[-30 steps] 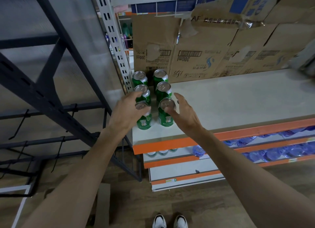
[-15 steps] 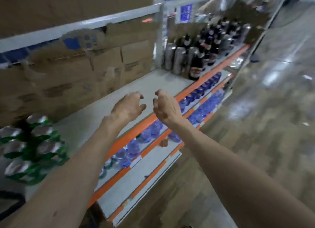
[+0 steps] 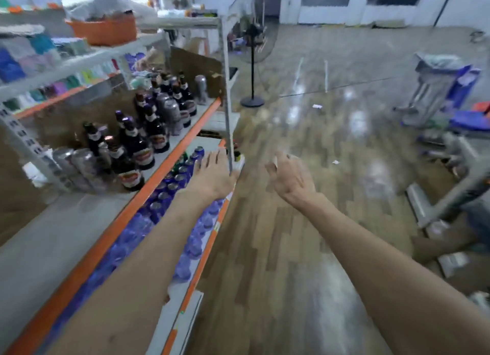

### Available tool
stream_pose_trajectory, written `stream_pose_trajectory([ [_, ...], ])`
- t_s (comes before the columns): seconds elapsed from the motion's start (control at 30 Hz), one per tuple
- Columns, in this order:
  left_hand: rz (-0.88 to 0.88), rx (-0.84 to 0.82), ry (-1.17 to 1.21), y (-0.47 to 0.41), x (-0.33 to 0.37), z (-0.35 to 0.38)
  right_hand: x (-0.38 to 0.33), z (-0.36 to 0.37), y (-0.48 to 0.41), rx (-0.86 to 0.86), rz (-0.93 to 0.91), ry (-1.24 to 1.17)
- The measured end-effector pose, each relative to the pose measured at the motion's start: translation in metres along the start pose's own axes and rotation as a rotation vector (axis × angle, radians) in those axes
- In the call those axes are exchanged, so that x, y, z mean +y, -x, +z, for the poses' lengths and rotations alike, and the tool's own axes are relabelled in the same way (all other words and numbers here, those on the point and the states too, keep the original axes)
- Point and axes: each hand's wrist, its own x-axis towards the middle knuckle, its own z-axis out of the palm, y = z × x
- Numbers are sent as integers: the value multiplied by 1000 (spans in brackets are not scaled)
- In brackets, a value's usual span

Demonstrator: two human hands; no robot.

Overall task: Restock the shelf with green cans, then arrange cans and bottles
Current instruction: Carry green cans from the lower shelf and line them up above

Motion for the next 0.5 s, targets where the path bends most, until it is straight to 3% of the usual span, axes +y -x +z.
stream_pose_trajectory([
  [0.23, 43, -85, -31, -127, 69, 25, 97, -7, -93, -36, 55, 165],
  [0.5, 57, -222, -8, -319, 119, 71, 176, 8, -255, -107, 100, 75],
])
